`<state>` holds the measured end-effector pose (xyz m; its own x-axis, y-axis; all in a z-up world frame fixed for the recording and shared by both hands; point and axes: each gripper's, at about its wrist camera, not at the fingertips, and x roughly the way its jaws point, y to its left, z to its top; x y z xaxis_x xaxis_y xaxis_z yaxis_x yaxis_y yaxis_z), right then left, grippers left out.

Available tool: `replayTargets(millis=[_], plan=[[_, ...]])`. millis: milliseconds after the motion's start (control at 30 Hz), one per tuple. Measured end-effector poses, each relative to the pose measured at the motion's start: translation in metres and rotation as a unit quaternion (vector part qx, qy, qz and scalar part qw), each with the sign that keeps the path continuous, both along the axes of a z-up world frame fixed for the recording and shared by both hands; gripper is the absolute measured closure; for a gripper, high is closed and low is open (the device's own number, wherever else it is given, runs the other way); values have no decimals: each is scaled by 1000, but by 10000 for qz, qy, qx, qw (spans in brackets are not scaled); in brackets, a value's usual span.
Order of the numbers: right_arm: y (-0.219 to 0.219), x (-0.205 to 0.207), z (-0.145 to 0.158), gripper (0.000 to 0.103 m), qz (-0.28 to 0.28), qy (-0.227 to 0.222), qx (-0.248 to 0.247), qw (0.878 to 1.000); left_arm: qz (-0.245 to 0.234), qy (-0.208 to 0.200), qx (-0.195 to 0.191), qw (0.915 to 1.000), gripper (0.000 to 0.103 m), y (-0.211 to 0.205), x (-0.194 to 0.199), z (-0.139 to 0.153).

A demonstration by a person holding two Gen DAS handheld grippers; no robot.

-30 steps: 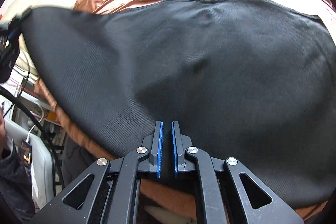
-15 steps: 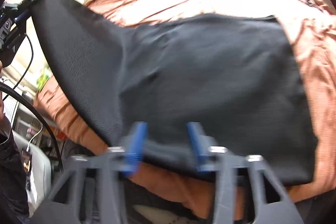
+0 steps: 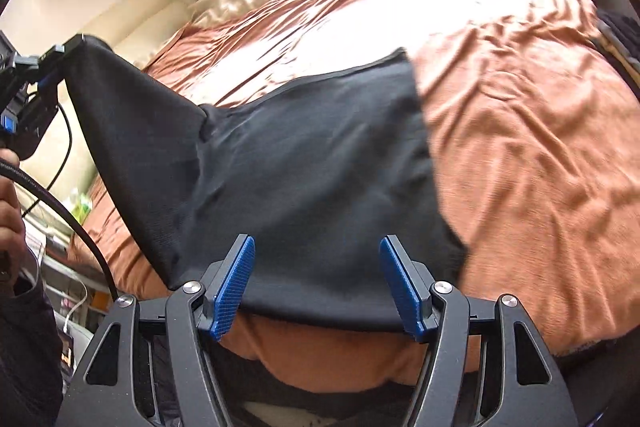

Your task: Fold small clothes

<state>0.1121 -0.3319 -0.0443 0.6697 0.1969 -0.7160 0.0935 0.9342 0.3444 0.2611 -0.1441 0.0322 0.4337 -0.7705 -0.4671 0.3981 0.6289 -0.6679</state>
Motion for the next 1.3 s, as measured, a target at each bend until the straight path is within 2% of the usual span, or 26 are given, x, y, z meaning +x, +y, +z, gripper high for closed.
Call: replayTargets(millis=[300,533,567,633,700,733,900,1067,1133,1300], plan=[[-24,-33,-2,40,-171,21,173,9997,-572,255,401,9972,98,-65,-8,-30],[-38,-43,-4,40,-267,93,256,9993,-1037,556,786,9899,98,-110,-19,-59],[-39,-45,-4,40,-275,96,267,9992,-1118,608,896,9878,92,-115,-21,-62],[-41,-47,-4,40,-274,106,286,9992,-1295,755,933,9843,74,-121,-23,-71],[-42,-48,-4,40,-245,102,279,9993,-1299,797,953,9837,51,-118,-26,-77],[-41,-48,-3,40,-213,94,262,9994,-1235,776,1028,9840,49,-115,-27,-78],[-32,-42,0,40,6,40,145,9999,-940,836,1196,9848,48,-87,-27,-87],[-21,-20,2,40,276,61,-172,9995,-584,971,1440,9831,48,-56,-27,-101],[-16,-8,2,44,391,121,-336,9986,-454,1047,1502,9820,48,-45,-28,-108],[-2,21,3,45,785,362,-804,9930,-143,1300,1639,9778,48,-19,-33,-131]])
